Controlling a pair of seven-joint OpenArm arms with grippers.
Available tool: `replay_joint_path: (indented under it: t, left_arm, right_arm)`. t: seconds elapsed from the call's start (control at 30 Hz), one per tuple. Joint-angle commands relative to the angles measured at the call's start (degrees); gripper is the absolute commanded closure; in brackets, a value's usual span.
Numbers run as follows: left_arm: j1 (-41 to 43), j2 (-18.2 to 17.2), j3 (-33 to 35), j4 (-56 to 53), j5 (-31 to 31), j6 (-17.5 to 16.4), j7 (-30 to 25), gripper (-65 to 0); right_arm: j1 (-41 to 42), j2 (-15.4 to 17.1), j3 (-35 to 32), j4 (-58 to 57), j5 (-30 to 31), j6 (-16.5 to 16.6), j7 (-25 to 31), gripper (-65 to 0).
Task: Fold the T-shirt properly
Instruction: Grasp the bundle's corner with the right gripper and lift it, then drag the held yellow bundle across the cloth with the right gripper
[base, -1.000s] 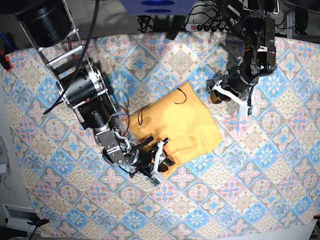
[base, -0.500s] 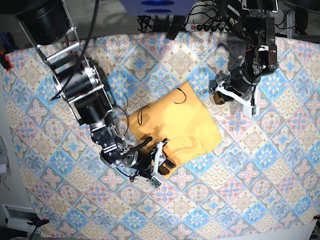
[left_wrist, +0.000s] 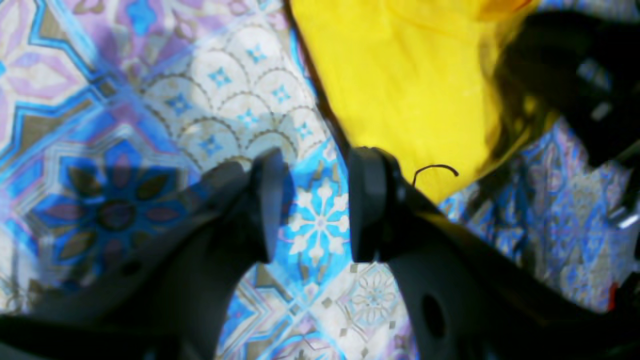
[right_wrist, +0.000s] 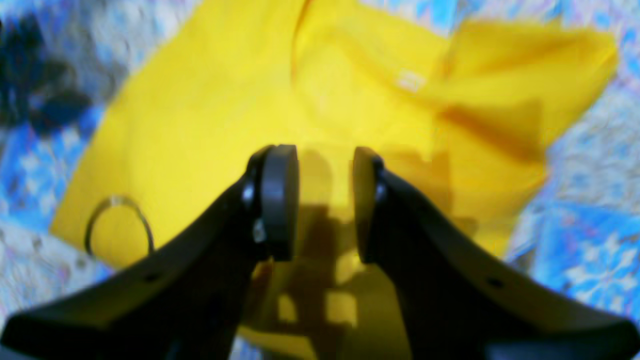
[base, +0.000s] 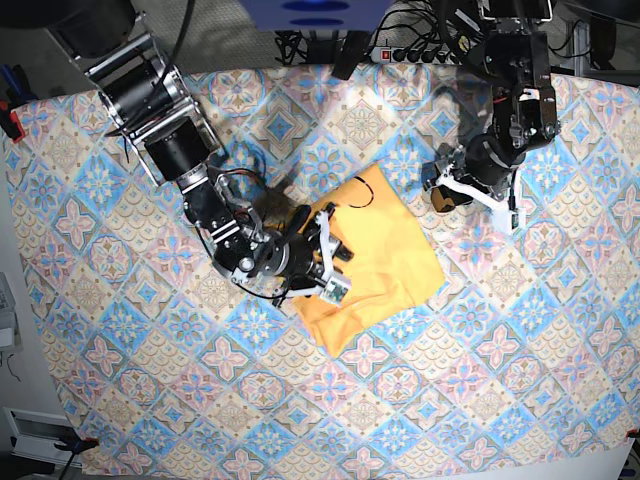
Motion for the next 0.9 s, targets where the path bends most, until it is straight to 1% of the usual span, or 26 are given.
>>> replay_joint_path:
  t: [0.0,0.07,0.2,0.33,0.4,0.5,0.6,0.67,0.8,0.87]
  left_arm:
    - [-0.20,0.23,-2.25,0.93,-0.13,0.07,-0.89,-21.5]
    - [-0.20,1.46,-5.41,1.02,-0.13,0.07,-0.54,-21.6]
    - [-0.12,1.81,-9.02,1.11,-0.13,0.07,-0.45,-21.5]
    - [0.85,1.90,-12.53,1.11,-0.13,0.07,-0.45,-21.5]
    - [1.03,1.81,-12.80,1.11,-0.13,0.07,-0.71,-21.4]
    - [1.91,1.81,-13.59,1.11,-0.13,0.07,-0.89,-21.3]
    - [2.08,2.08,-14.29,1.11,-0.22,0.07,-0.89,-21.1]
    - [2.17,2.52,-14.91,1.20,-1.54,0.07,-0.89,-21.0]
    - [2.43,2.69,-18.51,1.90,-5.76,0.07,-0.45,-21.0]
    - [3.22,2.60,-19.57,1.90,-7.78,0.07,-0.45,-21.0]
  right_arm:
    - [1.65,-0.99,-2.06,1.49,1.18,0.44,1.71,-21.4]
    - [1.65,-2.57,-5.84,1.58,1.18,0.44,1.62,-22.4]
    - [1.65,-4.86,-9.71,1.23,1.27,0.44,1.62,-22.5]
    - [1.65,-7.15,-10.41,1.40,1.27,0.44,1.62,-22.4]
    - [1.83,-7.50,-10.32,1.49,1.27,0.44,1.62,-22.3]
    - [1.92,-8.46,-10.41,1.14,1.27,0.44,1.62,-20.0]
    - [1.92,-8.73,-10.50,0.44,1.27,0.44,1.88,-15.6]
    - [1.92,-9.87,-10.50,-1.14,1.27,0.44,1.97,-13.3]
    - [1.92,-11.63,-10.24,-5.98,1.27,0.44,2.06,-10.9]
    - [1.92,-12.60,-10.06,-8.88,1.27,0.44,3.29,-9.3]
